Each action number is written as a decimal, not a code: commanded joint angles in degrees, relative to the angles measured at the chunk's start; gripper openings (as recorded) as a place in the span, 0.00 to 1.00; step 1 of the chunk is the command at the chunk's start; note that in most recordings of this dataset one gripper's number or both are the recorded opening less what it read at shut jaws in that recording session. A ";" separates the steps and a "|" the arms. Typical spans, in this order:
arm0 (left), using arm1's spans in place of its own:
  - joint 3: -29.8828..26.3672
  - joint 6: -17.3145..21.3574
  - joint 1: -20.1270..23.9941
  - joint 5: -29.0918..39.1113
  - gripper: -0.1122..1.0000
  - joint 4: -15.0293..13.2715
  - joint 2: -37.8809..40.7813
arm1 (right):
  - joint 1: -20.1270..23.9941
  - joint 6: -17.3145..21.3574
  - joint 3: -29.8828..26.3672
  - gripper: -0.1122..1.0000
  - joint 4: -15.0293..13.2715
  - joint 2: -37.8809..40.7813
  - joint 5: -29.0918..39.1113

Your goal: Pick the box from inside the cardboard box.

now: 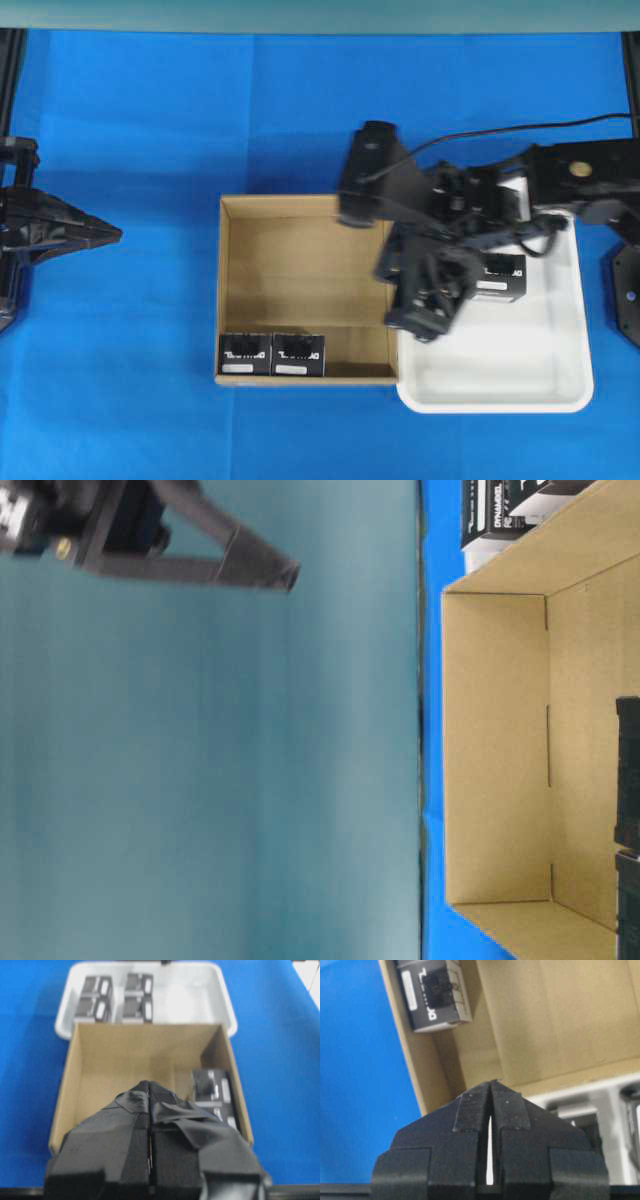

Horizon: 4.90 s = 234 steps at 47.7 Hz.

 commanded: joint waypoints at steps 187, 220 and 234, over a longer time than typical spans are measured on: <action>-1.85 -2.72 -0.09 11.87 0.04 0.09 -5.19 | -1.58 -23.55 -12.57 1.00 21.62 31.64 -2.72; -1.85 -2.90 -0.18 11.87 0.04 0.09 -5.19 | -8.09 -24.08 -11.07 1.00 17.93 30.15 -1.85; -1.76 -2.90 -0.18 11.87 0.04 0.09 -5.19 | -11.16 -25.31 -11.25 1.00 14.24 29.97 -0.35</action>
